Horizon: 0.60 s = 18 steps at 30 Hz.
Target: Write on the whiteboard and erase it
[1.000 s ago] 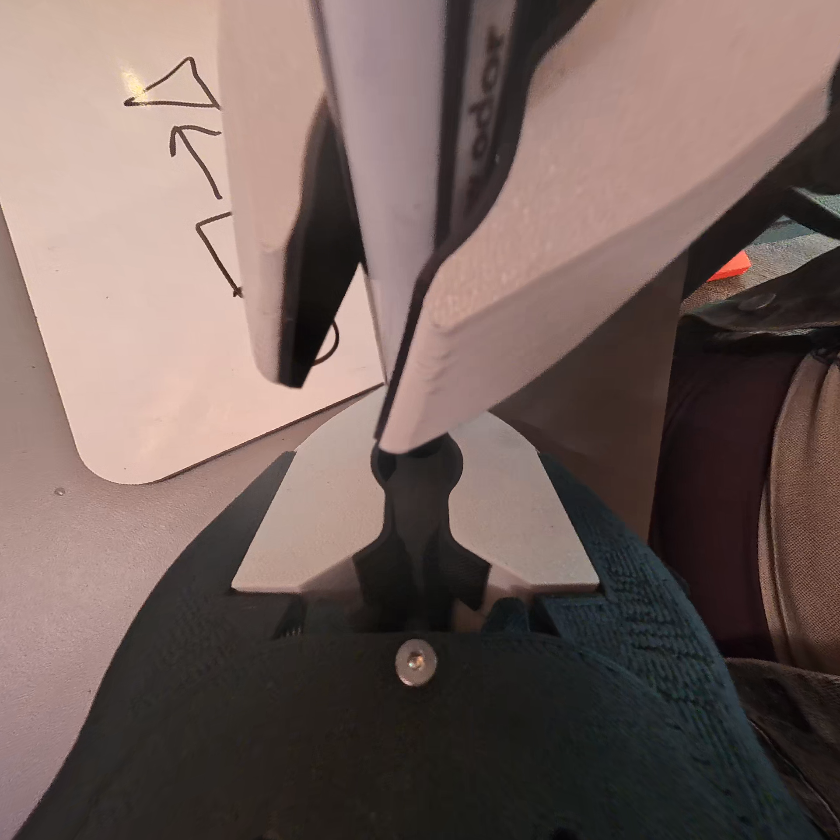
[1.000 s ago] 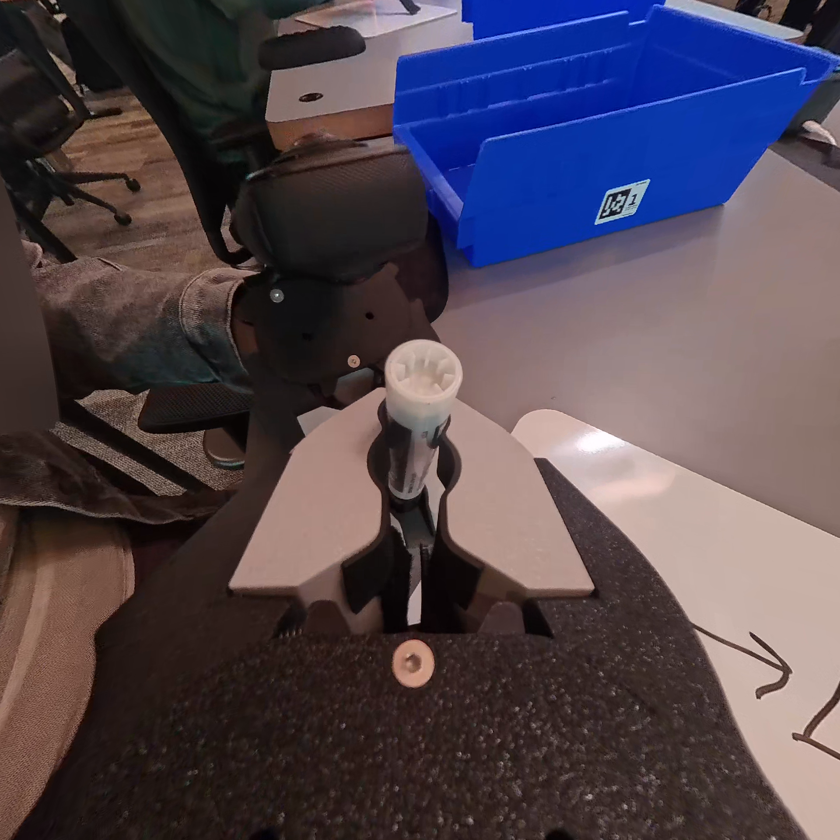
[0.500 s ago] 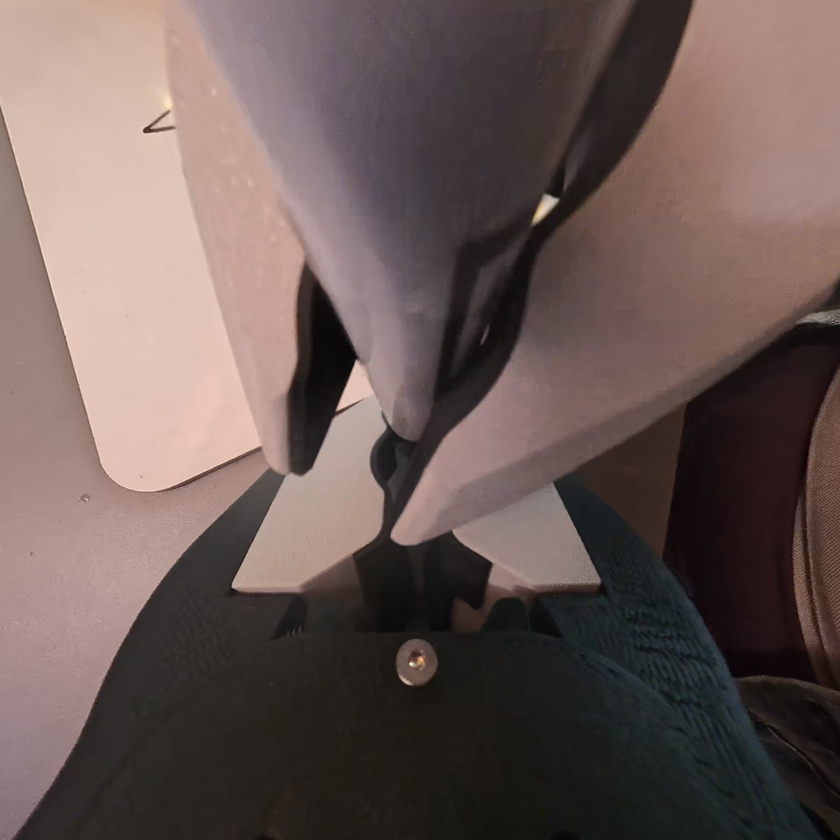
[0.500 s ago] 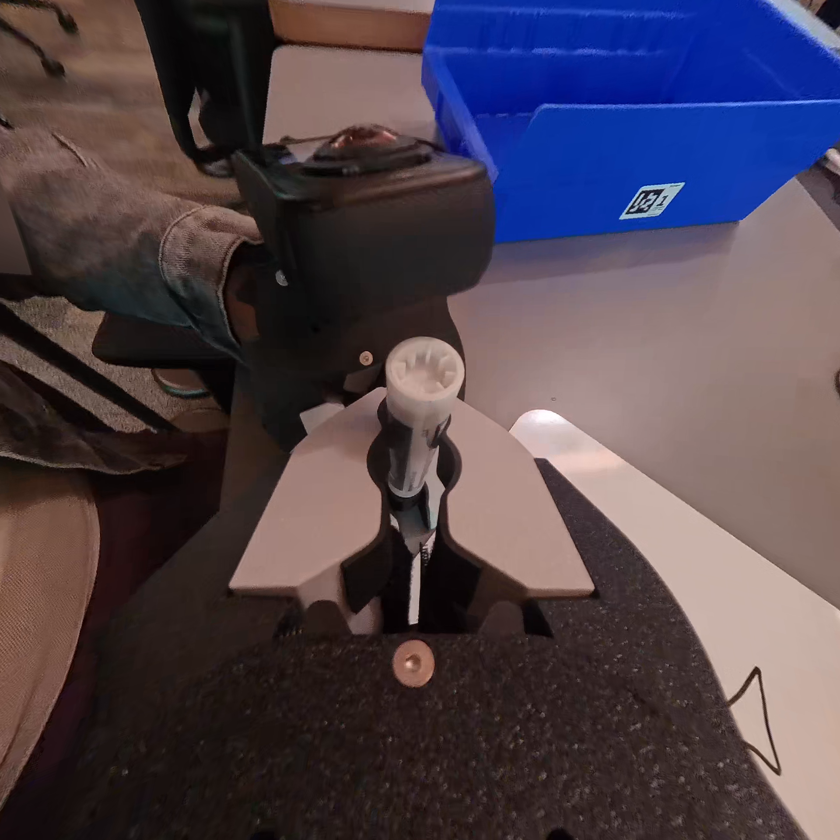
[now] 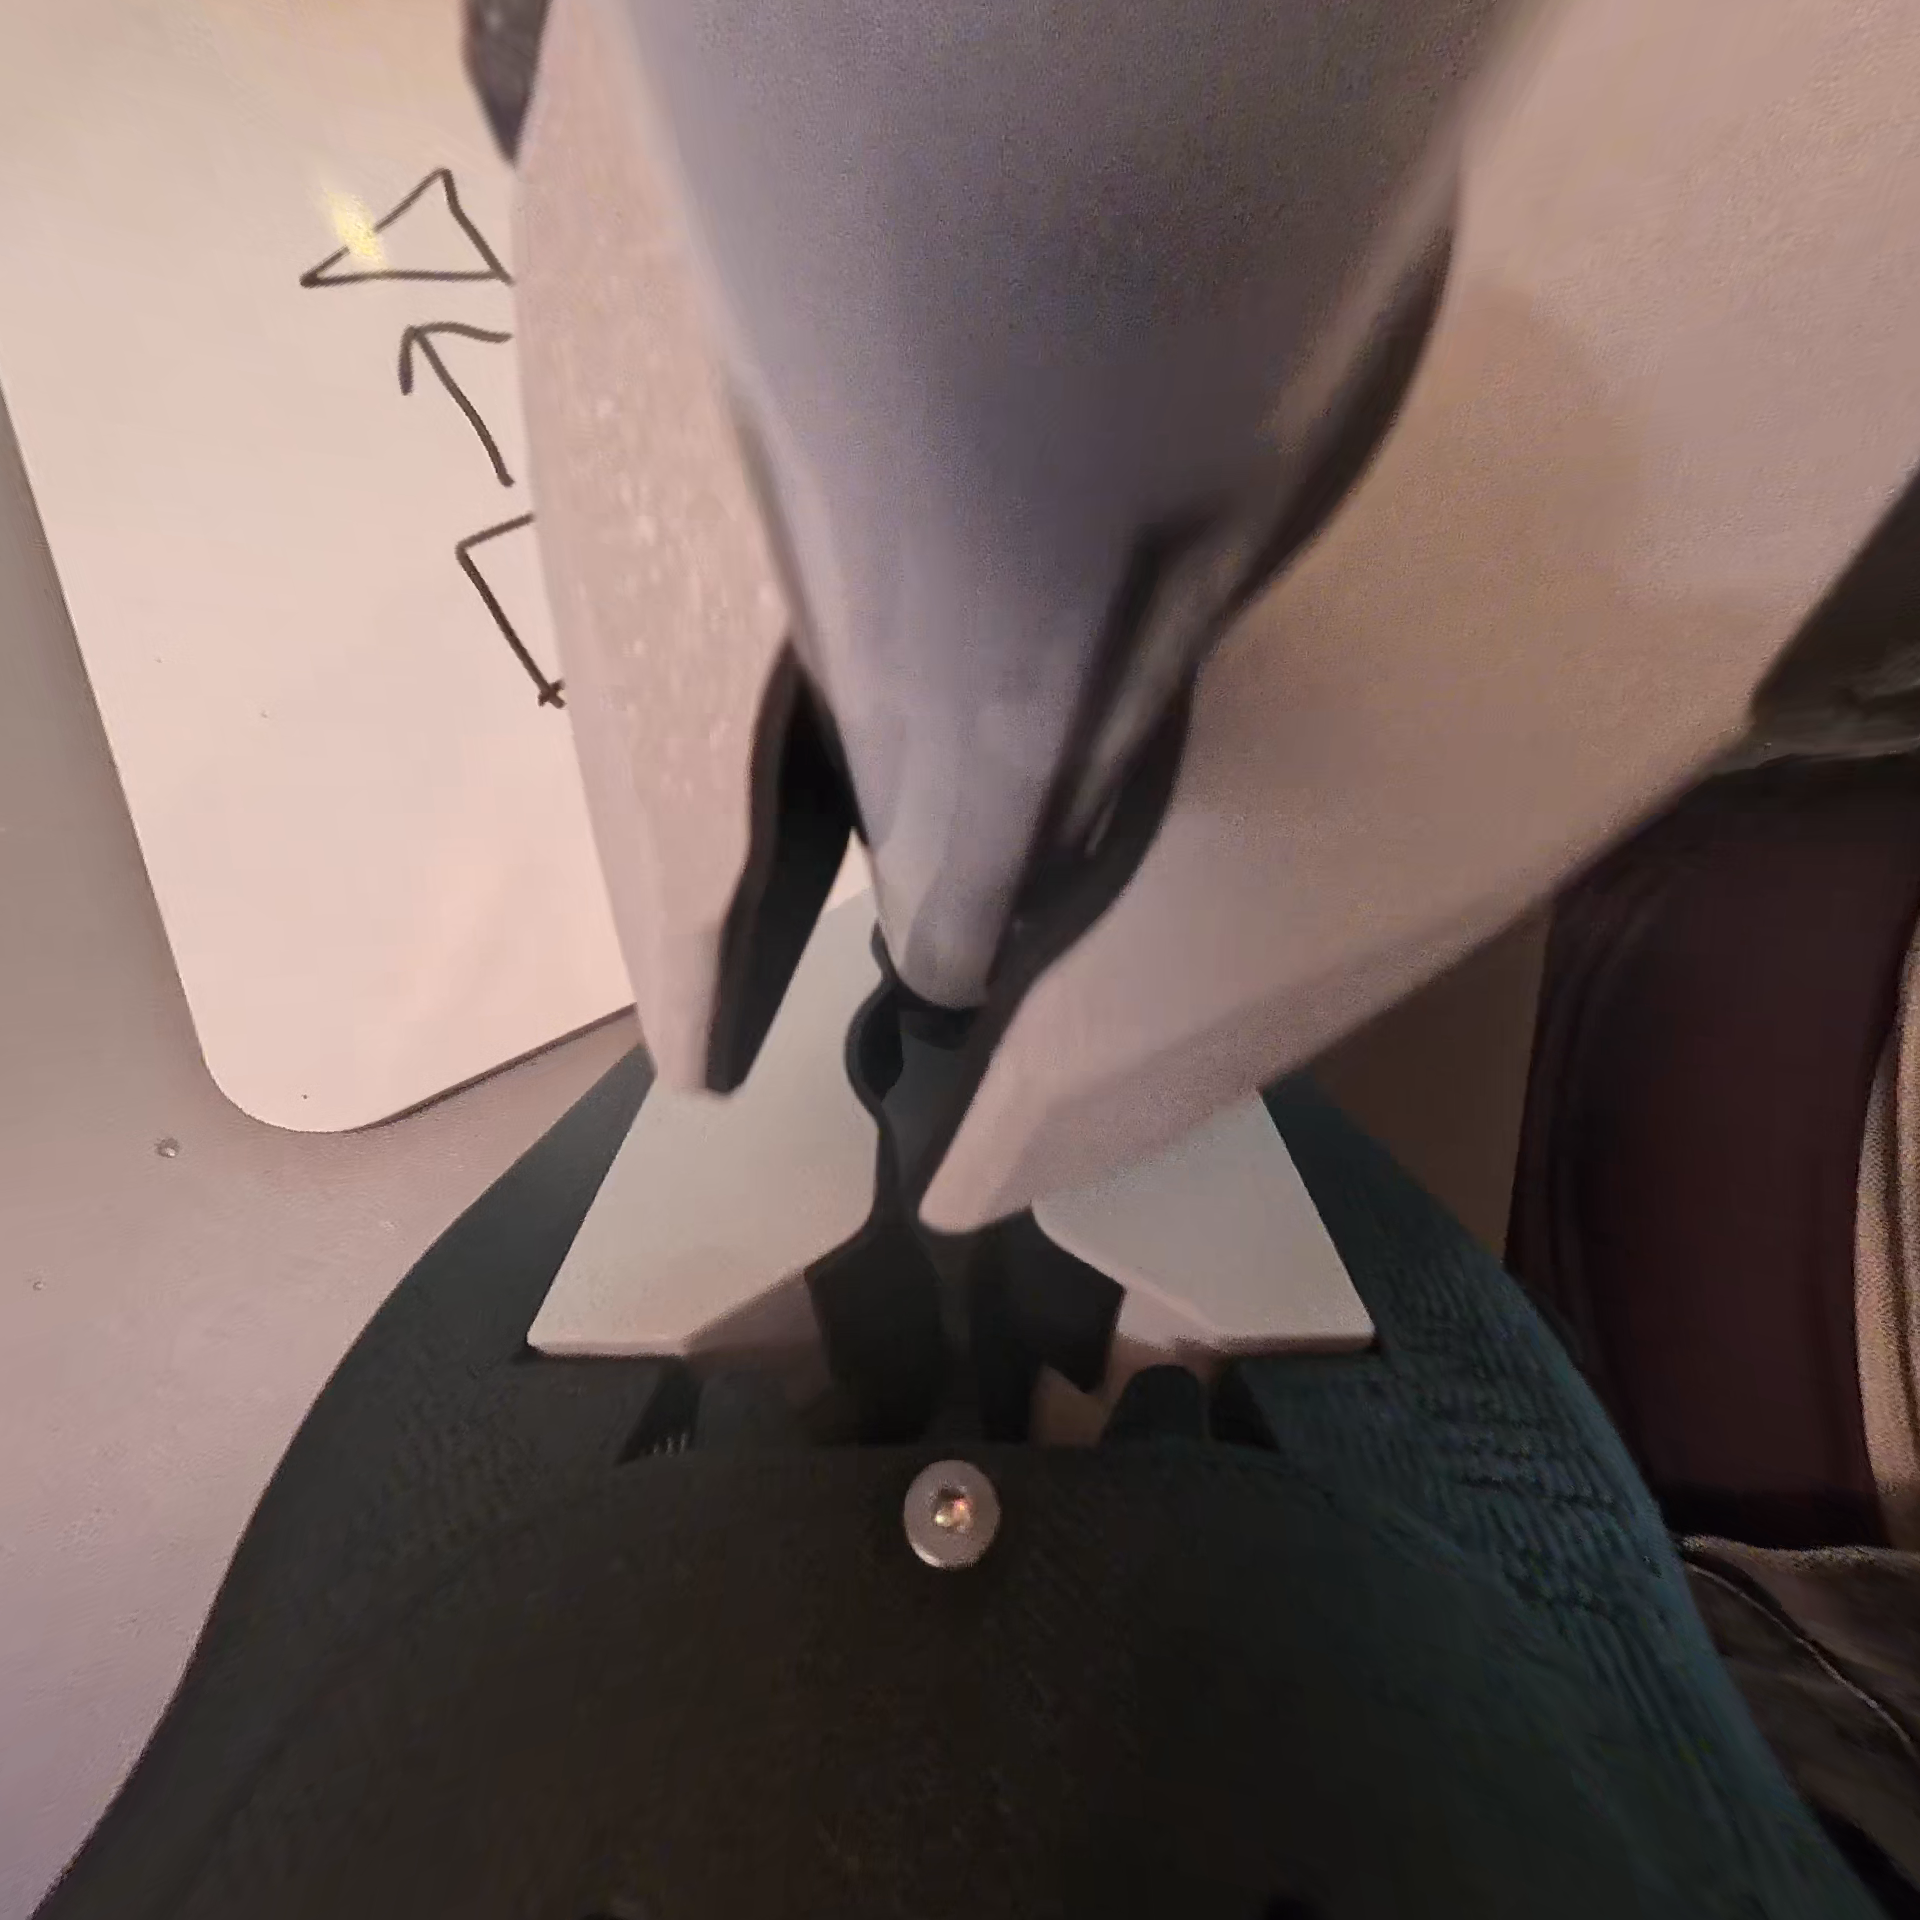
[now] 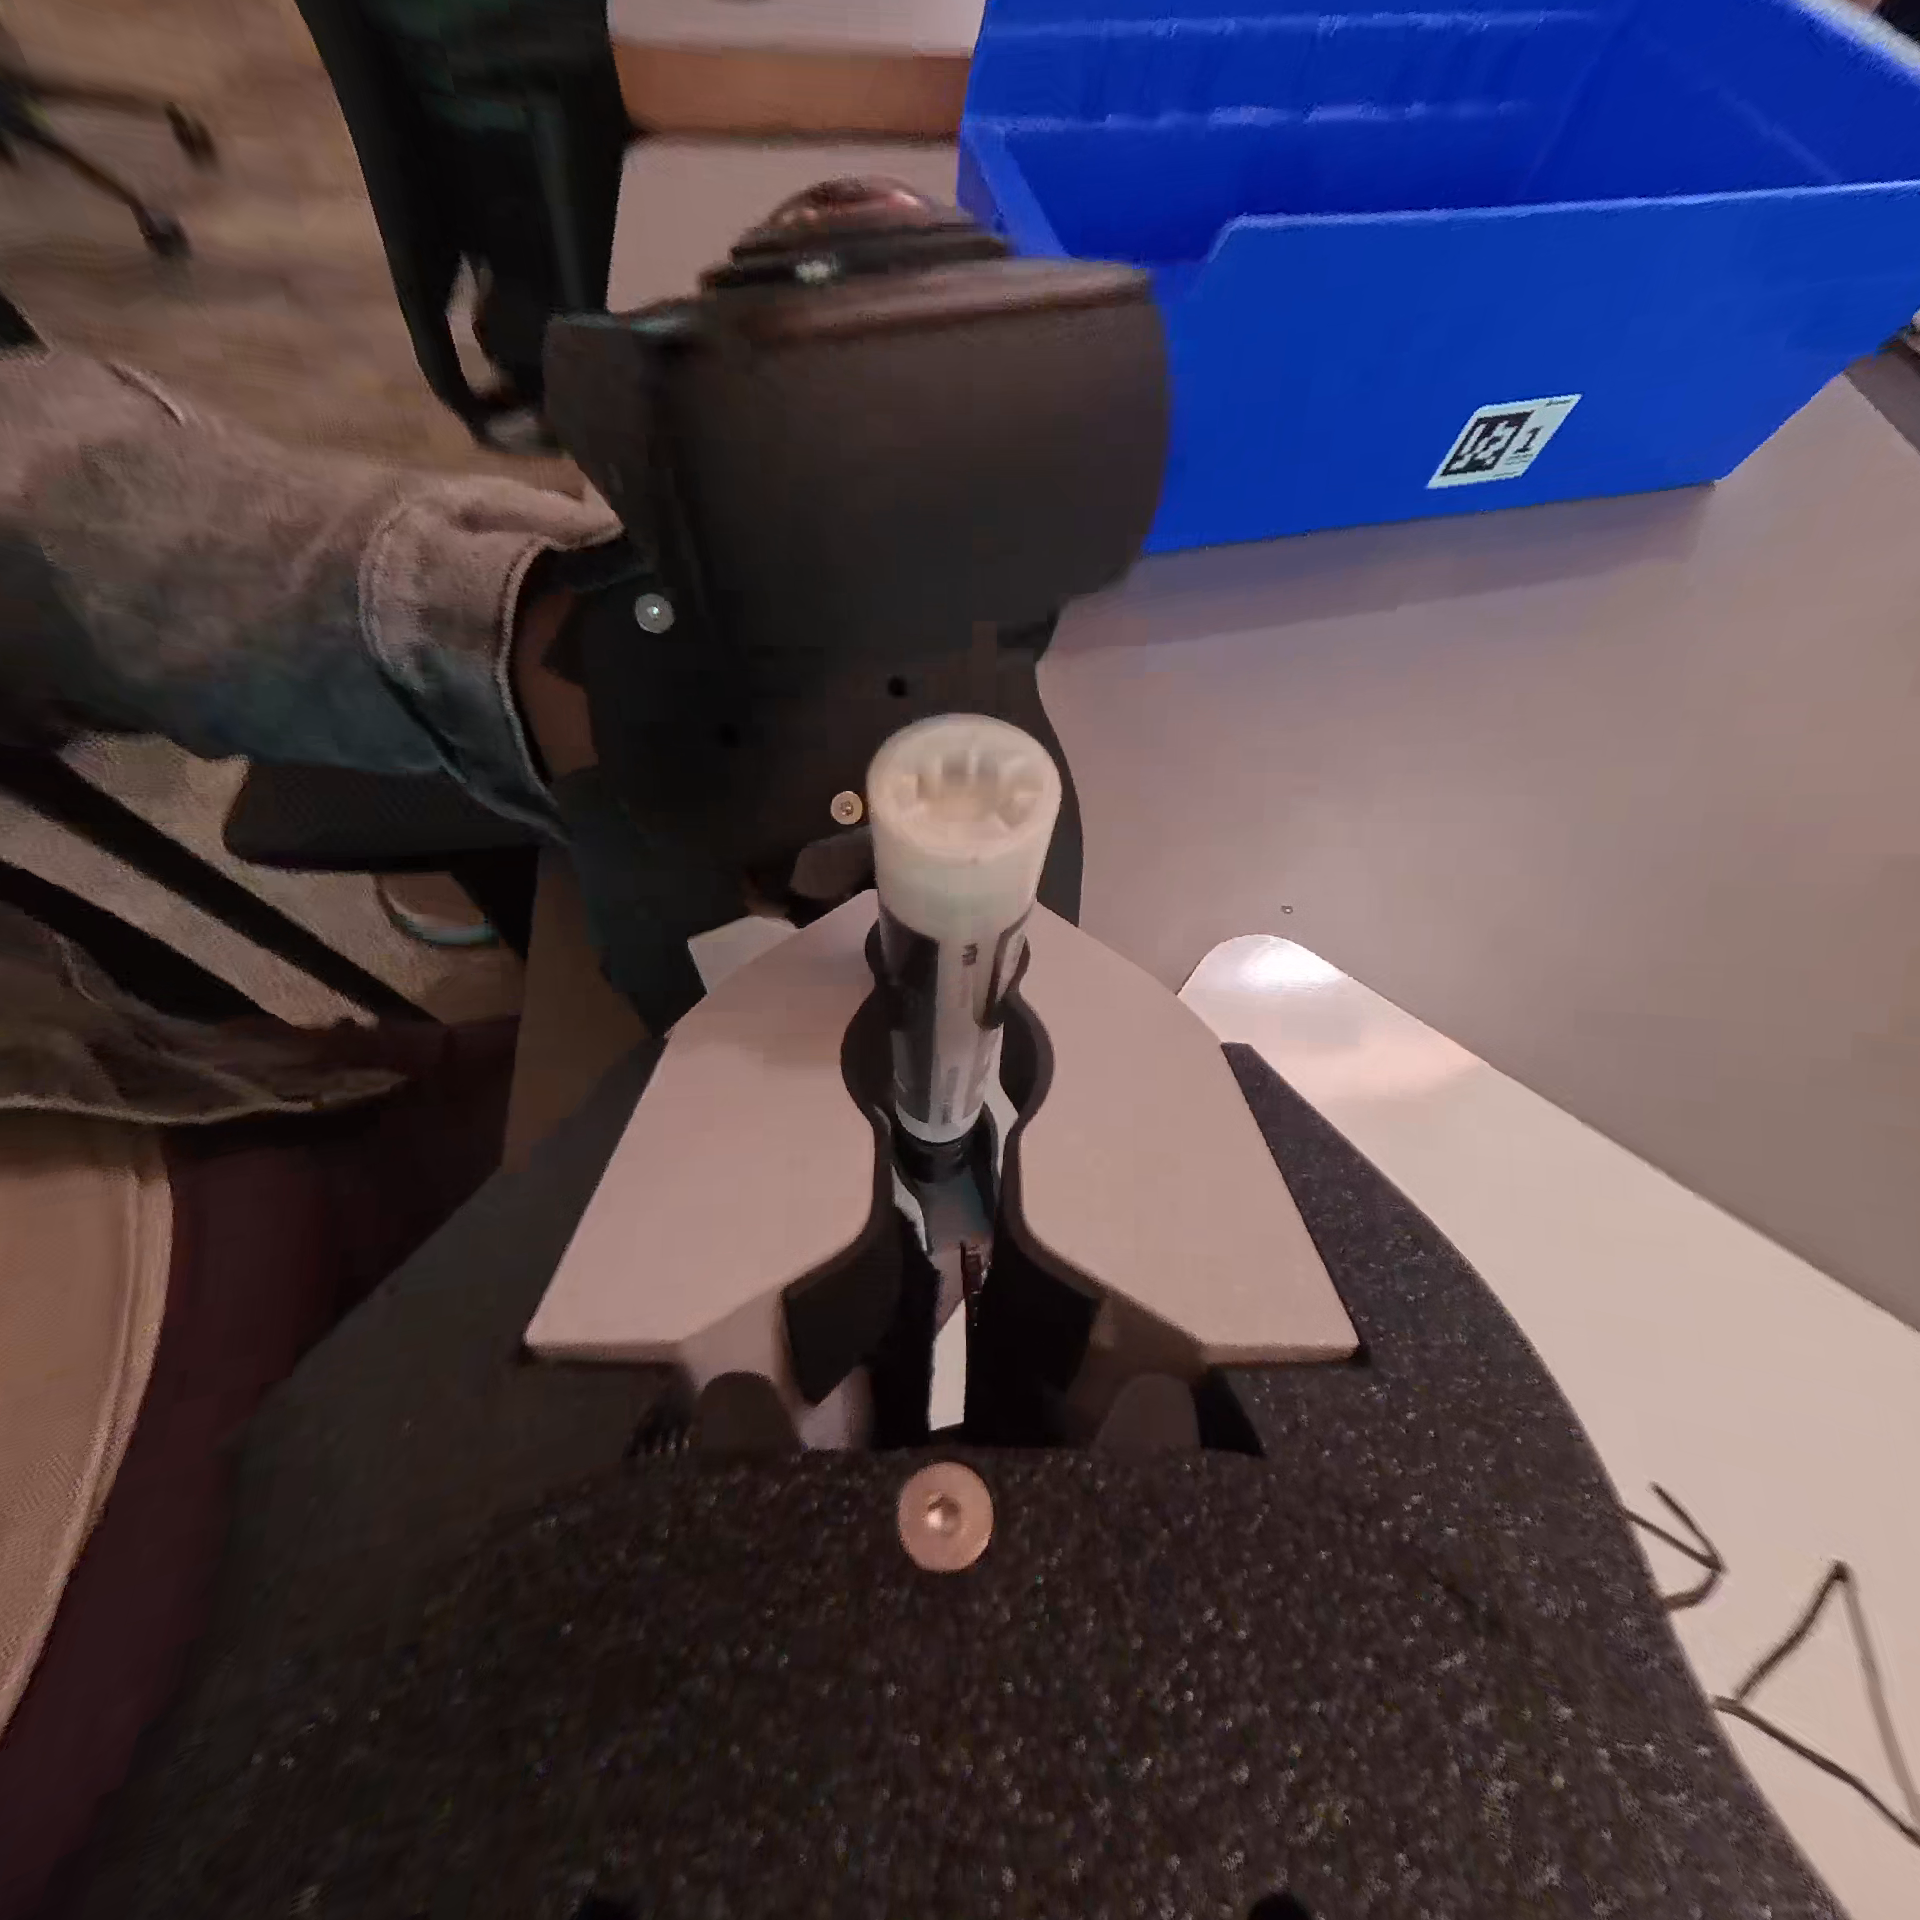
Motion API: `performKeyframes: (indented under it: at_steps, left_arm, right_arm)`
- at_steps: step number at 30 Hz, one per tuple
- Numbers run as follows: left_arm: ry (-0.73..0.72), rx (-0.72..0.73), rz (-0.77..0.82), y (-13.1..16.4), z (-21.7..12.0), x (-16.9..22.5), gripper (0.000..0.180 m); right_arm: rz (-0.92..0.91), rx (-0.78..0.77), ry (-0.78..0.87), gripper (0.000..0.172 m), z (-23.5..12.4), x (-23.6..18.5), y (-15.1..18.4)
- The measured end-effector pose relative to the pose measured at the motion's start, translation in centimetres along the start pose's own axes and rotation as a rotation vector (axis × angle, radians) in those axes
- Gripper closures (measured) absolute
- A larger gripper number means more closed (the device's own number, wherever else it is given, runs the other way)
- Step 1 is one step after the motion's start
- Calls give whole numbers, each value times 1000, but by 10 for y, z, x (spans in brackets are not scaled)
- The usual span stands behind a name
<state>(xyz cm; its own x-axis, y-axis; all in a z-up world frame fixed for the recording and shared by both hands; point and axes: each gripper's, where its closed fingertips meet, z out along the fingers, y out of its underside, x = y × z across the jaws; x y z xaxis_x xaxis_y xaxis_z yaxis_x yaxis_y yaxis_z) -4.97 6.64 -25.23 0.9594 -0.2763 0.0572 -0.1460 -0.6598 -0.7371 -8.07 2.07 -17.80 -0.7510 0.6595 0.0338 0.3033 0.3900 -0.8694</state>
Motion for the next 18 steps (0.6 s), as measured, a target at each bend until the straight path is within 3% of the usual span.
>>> performKeyframes:
  at_steps: [2, 4, 5, 9, 11, 18]
  left_arm:
    - [3, 0, -1, 0, 0, 0, 164]
    - [1, 0, 1, 0, 0, 0, 164]
    - [1, 0, 1, 0, 0, 0, 164]
    - [9, 1, -8, 0, 0, 0, 165]
    - [10, 0, -10, 0, 0, 0, 165]
    - [-11, -1, 14, 0, 0, 0, 164]
  right_arm:
    - [83, 23, -31, 154, -8, 4, 3]
    - [112, 67, -3, 127, -21, 13, -3]
    - [102, 111, 17, 123, -28, 17, -10]
    - [22, 119, -1, 133, -32, 17, -22]
    - [-33, 95, -48, 150, -28, 9, -22]
    - [-68, -98, -14, 151, -23, 5, -10]
